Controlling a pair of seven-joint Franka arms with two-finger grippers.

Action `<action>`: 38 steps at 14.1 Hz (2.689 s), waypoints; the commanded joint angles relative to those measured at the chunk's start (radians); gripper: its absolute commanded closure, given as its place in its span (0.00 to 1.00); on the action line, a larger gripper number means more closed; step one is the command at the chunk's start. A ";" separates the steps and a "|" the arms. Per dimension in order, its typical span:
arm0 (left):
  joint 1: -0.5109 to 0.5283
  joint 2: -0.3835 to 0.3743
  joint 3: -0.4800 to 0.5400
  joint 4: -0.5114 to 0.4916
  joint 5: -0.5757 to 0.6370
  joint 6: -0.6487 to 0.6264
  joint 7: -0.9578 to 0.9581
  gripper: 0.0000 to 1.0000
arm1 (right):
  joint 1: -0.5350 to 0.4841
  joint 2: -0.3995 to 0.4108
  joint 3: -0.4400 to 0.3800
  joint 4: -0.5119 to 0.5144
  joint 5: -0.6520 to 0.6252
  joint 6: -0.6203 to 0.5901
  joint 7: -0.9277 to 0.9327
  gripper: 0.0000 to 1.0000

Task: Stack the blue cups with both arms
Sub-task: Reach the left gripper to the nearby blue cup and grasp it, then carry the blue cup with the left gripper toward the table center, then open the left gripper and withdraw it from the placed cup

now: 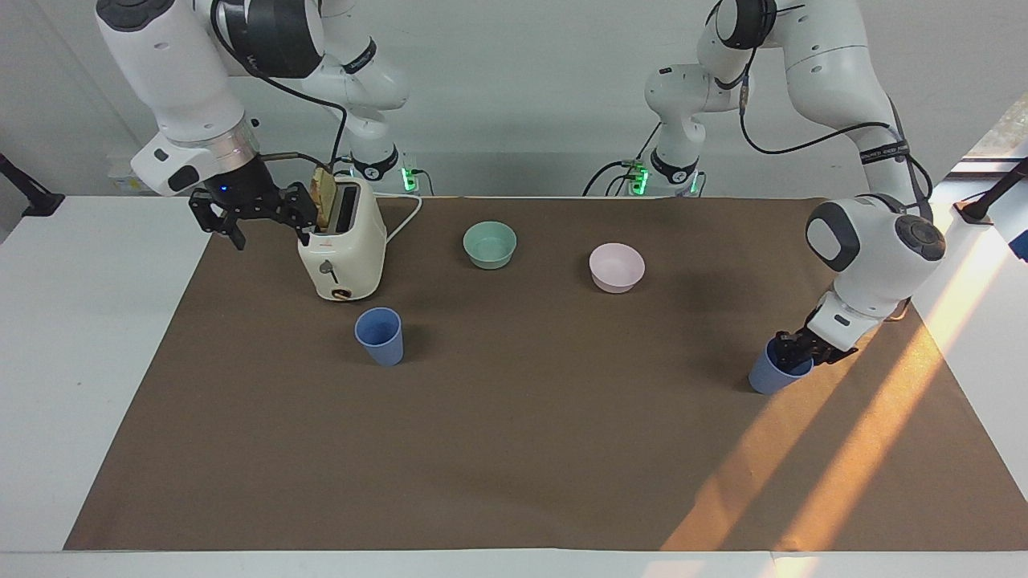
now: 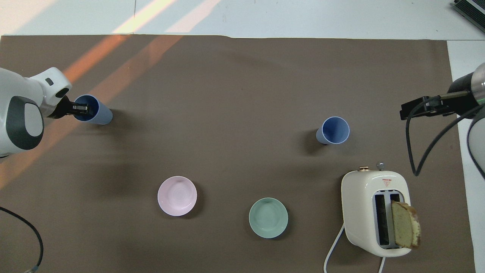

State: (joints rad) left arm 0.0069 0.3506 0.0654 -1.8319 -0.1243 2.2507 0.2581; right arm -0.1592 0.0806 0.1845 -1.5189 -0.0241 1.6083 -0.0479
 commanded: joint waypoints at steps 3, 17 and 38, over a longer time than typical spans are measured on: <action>-0.004 -0.082 -0.016 0.020 -0.017 -0.115 0.009 1.00 | -0.016 -0.013 0.009 -0.017 0.010 0.012 -0.013 0.00; -0.040 -0.116 -0.524 -0.113 -0.005 0.003 -0.552 1.00 | -0.016 -0.013 0.009 -0.017 0.009 0.012 -0.013 0.00; -0.088 -0.329 -0.123 0.041 -0.001 -0.338 -0.197 0.00 | -0.016 -0.012 0.007 -0.015 0.009 0.015 -0.012 0.00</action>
State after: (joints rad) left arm -0.0589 0.0012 -0.1234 -1.8567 -0.1298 1.9503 -0.0009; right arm -0.1604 0.0805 0.1841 -1.5189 -0.0241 1.6088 -0.0479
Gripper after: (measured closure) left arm 0.000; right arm 0.000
